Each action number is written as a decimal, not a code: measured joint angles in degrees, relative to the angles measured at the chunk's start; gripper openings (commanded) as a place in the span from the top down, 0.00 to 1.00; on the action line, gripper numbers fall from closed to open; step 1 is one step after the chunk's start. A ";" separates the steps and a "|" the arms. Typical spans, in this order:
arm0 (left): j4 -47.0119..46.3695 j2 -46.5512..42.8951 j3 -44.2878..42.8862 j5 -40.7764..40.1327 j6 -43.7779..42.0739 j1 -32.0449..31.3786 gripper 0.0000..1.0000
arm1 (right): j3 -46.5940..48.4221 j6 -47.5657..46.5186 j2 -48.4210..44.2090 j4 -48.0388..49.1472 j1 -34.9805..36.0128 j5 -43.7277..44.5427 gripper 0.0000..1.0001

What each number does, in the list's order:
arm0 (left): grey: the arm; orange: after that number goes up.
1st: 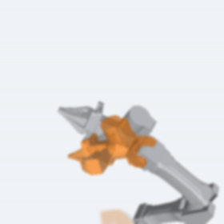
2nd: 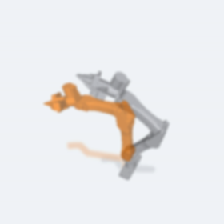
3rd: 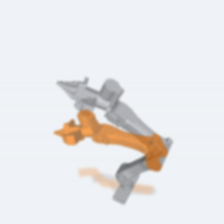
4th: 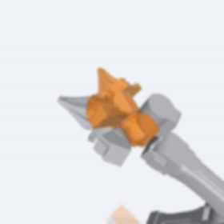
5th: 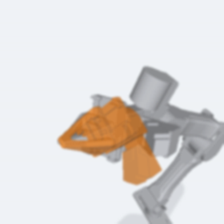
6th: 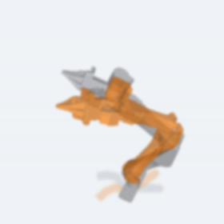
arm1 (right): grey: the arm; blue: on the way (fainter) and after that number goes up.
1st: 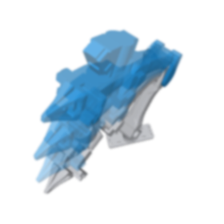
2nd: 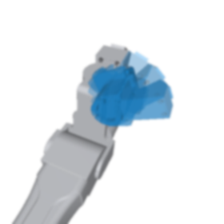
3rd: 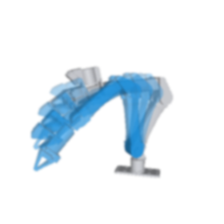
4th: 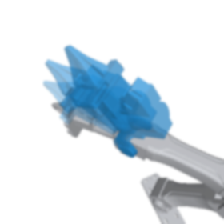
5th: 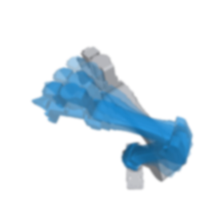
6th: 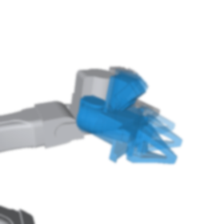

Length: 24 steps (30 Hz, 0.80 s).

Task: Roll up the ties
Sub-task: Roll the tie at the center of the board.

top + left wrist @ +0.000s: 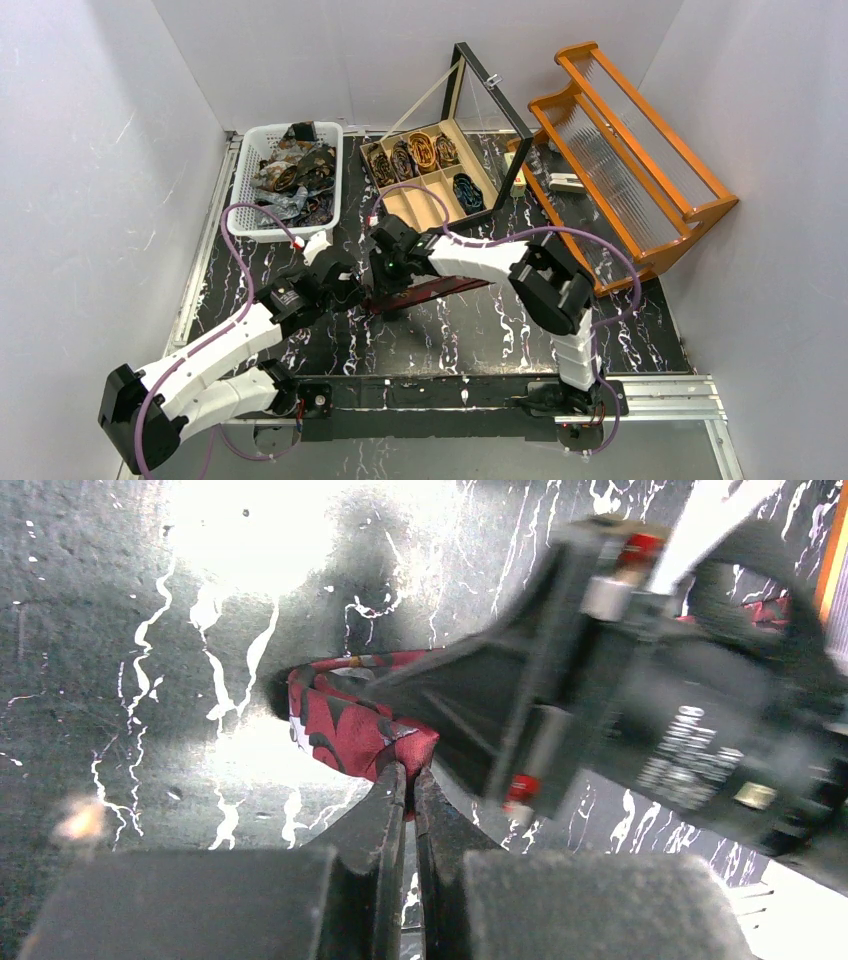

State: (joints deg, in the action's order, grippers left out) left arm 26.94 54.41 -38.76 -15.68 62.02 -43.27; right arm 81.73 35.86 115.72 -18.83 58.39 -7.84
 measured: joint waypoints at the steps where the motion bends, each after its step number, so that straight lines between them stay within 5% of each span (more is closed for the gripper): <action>1: 0.31 -0.26 0.00 -0.24 0.17 0.00 1.00 | -0.96 0.11 -1.40 0.22 -0.39 0.04 0.73; 8: 1.46 0.50 -0.17 -1.42 -0.11 -0.02 1.00 | -6.88 0.98 -10.49 1.95 -3.82 1.11 0.71; 24: -2.60 19.93 -6.67 -0.83 -1.99 -4.28 1.00 | -18.78 1.38 -22.29 0.81 -10.43 4.83 0.64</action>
State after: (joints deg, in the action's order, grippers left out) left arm 24.34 74.35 -45.43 -16.51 60.03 -47.55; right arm 62.96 37.23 93.43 -18.02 47.97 -3.01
